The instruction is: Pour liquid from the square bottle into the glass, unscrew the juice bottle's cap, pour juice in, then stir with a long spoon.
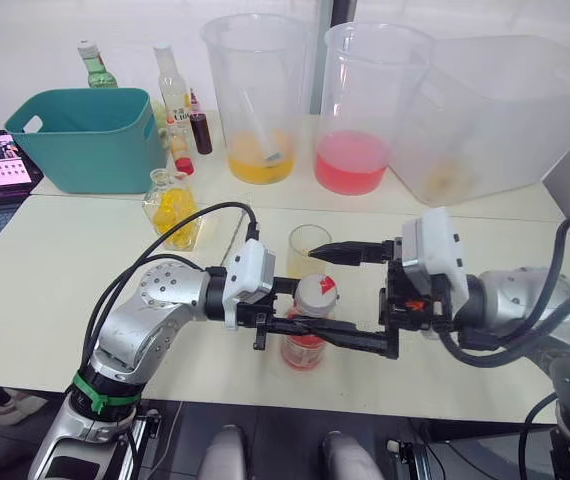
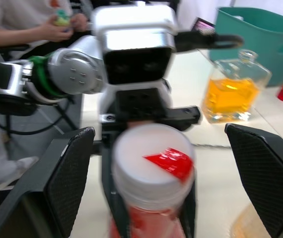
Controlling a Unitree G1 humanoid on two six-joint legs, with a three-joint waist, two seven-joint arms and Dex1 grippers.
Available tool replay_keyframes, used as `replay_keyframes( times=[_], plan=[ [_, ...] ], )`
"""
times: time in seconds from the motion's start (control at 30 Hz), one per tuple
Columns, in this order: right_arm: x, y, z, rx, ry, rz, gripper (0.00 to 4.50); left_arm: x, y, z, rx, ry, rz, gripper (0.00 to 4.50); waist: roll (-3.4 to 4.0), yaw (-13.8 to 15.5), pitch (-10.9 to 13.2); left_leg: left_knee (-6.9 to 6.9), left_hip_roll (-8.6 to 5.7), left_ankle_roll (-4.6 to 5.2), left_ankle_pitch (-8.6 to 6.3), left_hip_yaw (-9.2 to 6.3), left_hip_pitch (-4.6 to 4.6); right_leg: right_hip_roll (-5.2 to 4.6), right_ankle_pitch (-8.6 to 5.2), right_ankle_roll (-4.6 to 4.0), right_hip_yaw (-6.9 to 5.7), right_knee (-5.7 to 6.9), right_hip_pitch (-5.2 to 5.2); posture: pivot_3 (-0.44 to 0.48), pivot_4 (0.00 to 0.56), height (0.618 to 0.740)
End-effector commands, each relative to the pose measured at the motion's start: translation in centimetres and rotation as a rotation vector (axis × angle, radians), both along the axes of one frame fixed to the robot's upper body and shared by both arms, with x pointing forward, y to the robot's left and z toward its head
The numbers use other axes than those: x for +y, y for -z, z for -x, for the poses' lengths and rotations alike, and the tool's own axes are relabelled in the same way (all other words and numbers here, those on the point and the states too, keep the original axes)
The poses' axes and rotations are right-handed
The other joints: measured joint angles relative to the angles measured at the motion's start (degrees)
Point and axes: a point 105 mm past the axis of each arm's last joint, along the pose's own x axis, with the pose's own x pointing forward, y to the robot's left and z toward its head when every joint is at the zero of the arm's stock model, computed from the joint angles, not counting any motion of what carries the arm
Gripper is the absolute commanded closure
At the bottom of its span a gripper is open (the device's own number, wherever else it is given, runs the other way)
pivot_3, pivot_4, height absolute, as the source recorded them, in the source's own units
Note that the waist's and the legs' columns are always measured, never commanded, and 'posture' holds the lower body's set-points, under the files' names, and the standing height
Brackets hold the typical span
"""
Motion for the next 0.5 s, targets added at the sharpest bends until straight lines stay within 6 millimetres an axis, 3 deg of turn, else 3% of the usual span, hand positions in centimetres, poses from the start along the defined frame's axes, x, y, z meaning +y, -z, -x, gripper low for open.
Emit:
replay_keyframes(
  times=[0.03, 0.23, 0.4, 0.5],
  plan=[
    [0.2, -0.3, -0.1, -0.034, 0.042, -0.021, 0.84, -0.5, 0.9, 1.4, 0.053, 0.082, -0.022, 3.12, 0.0, -0.02, 0.0, 0.0, 0.0, 0.0, 0.0, 0.0, 0.0, 0.0, 0.0, 0.0, 0.01, 0.0, 0.0, 0.0, 0.15, 0.719],
    [0.6, 0.1, -0.2, -0.009, 0.006, -0.019, 2.77, -0.2, 0.9, 1.3, 0.051, 0.071, -0.029, 3.12, 0.0, -0.08, 0.0, 0.0, 0.0, 0.0, 0.0, -0.01, 0.01, 0.01, 0.0, 0.0, -0.01, 0.0, 0.0, 0.0, 0.15, 0.719],
    [0.8, 0.6, 1.1, -0.008, -0.273, 0.098, 2.77, -0.1, 1.0, 1.2, 0.053, 0.052, -0.037, 3.12, 0.01, -0.2, 0.0, 0.0, 0.0, 0.0, 0.0, 0.01, 0.01, 0.01, 0.0, 0.0, 0.01, -0.01, 0.0, 0.0, 0.15, 0.719],
    [0.5, 0.6, 0.1, -0.043, -0.391, 0.174, 2.77, 0.1, 1.1, 1.2, 0.055, 0.046, -0.05, 3.12, 0.01, -0.19, 0.0, 0.0, 0.01, 0.0, 0.0, 0.0, 0.04, 0.02, 0.0, 0.0, -0.01, -0.03, 0.02, 0.0, 0.15, 0.719]
  ],
)
